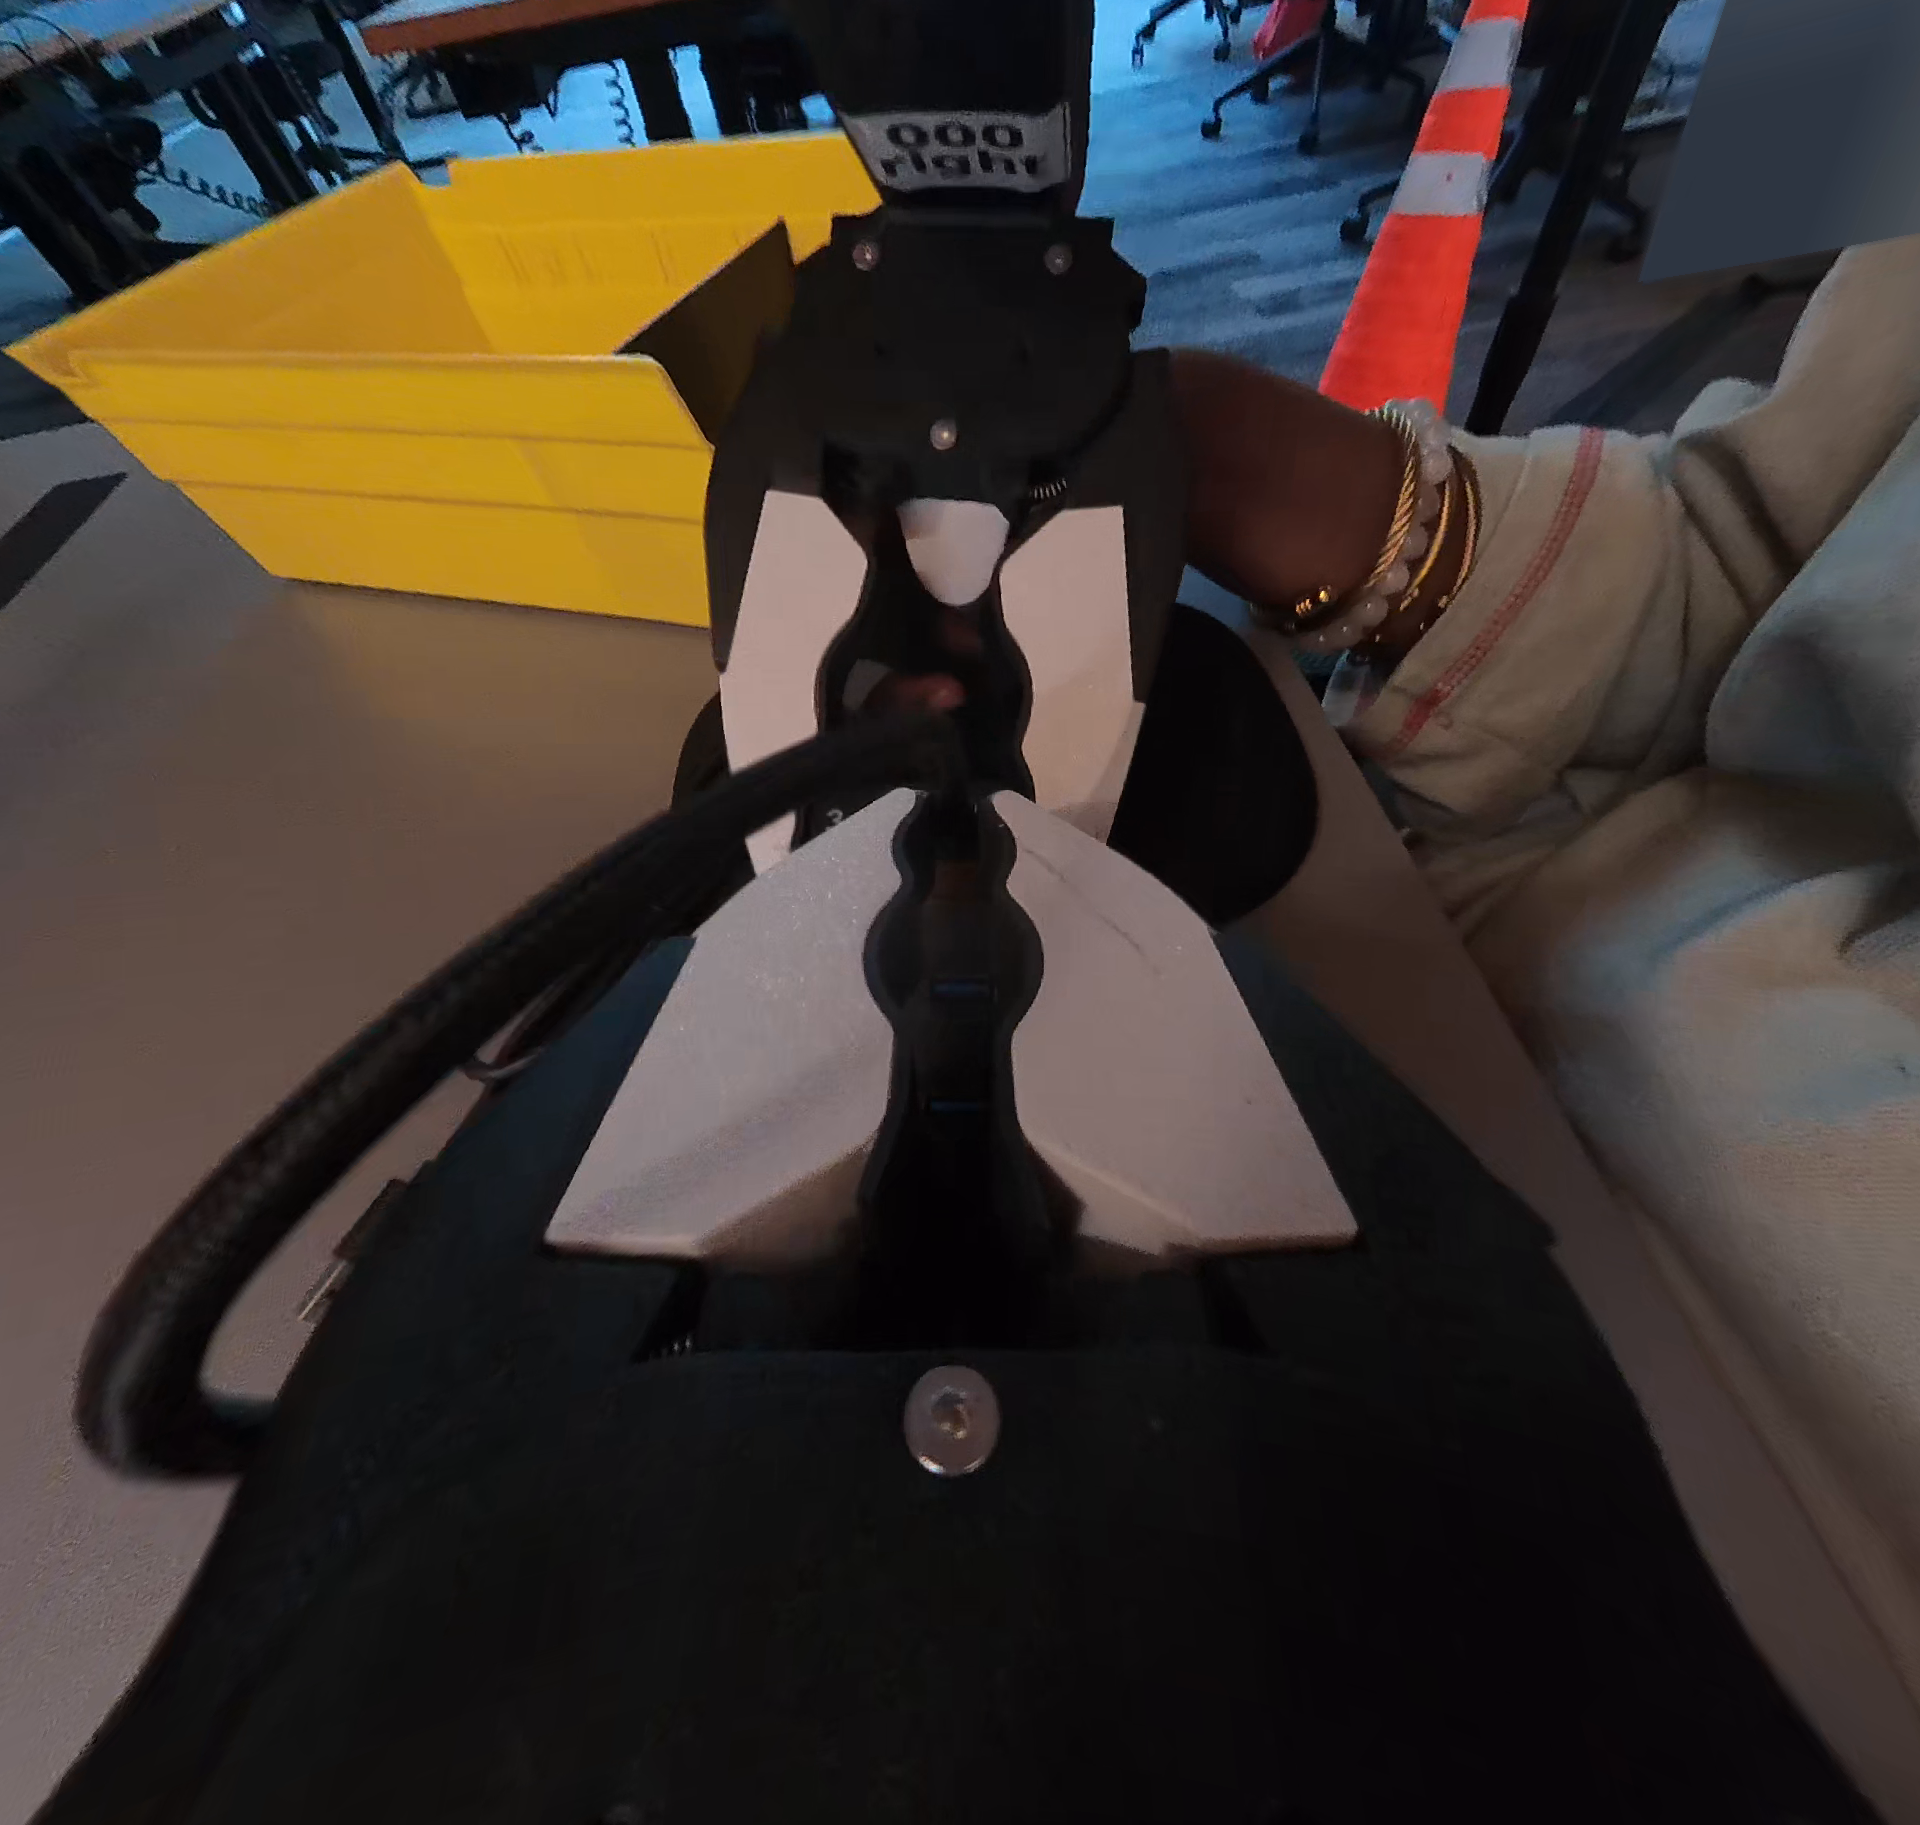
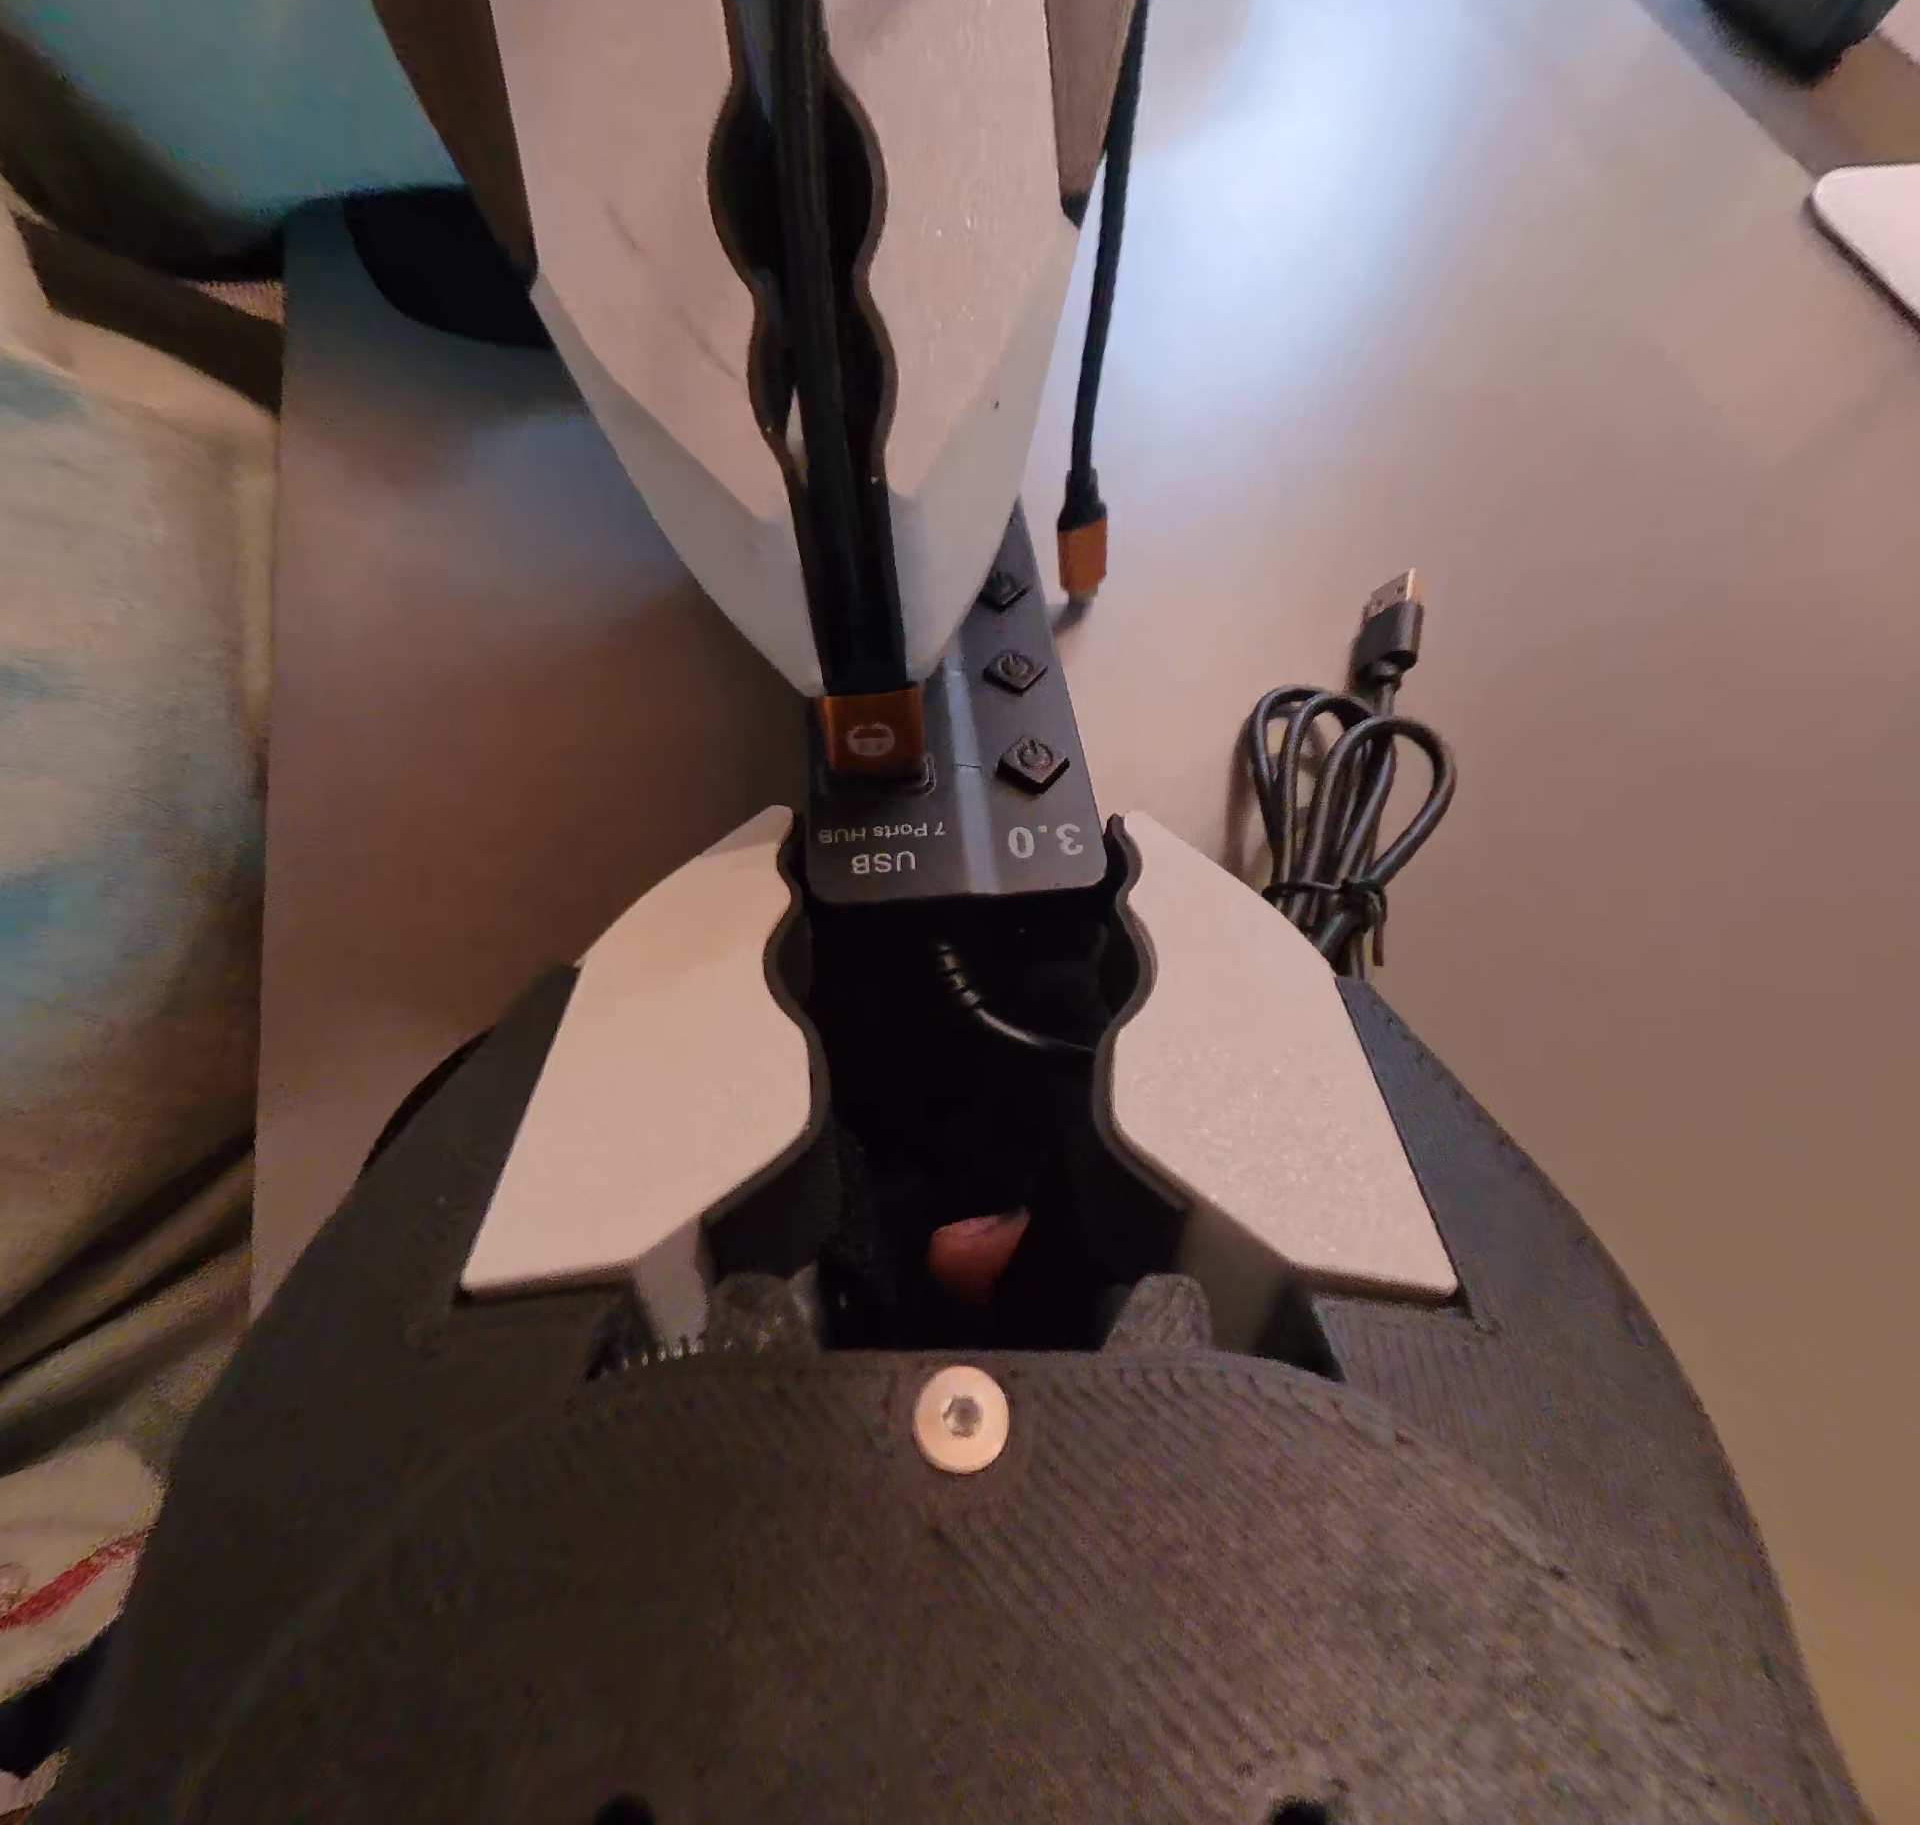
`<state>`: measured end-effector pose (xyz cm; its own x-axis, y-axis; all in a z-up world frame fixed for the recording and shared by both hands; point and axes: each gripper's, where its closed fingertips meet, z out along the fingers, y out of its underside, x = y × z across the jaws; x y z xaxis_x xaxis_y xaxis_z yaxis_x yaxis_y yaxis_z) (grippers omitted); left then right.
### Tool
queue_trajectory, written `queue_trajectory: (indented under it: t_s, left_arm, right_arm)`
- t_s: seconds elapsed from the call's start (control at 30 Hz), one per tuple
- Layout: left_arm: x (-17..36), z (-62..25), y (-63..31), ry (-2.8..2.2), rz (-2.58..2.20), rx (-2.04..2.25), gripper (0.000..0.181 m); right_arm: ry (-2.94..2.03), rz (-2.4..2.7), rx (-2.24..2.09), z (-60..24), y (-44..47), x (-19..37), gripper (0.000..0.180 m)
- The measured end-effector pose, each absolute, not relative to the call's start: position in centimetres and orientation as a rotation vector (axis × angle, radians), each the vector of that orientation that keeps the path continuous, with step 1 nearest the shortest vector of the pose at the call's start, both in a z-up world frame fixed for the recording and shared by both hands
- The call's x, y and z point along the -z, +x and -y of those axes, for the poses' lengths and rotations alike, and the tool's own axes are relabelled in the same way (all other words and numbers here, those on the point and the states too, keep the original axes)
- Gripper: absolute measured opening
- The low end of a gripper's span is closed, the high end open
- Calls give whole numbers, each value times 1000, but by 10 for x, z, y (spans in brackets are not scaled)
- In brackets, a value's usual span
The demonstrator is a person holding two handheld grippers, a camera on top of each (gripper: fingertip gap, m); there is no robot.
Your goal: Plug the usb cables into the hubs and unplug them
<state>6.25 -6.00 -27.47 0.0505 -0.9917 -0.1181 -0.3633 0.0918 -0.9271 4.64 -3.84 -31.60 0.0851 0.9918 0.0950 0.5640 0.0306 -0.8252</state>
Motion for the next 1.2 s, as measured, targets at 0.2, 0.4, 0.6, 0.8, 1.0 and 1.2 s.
queue_trajectory:
  t_s: [0.2, 0.4, 0.6, 0.8, 1.0, 1.2]
  left_arm:
    - [278, 61, 62, -1446, -1493, 862, 9]
    - [253, 64, 41, -1555, -1248, 922, 51]
    - [269, 116, -22, -1723, -1387, 931, 51]
    - [224, 111, -123, -1737, -1288, 423, 52]
    - [175, 96, -249, -1781, -816, 1, 52]
    - [196, 87, -336, -1941, -516, -208, 45]
  right_arm:
    - [-1633, 1587, -705, 37, 44, 319, 54]
    - [-1529, 1419, -755, 35, 61, 281, 54]
    - [-1592, 1385, -778, 33, 89, 290, 54]
    - [-1697, 1443, -757, 36, 95, 306, 68]
    - [-1367, 1213, -753, 36, 103, 237, 89]
    - [-1224, 1171, -695, 47, 110, 206, 87]
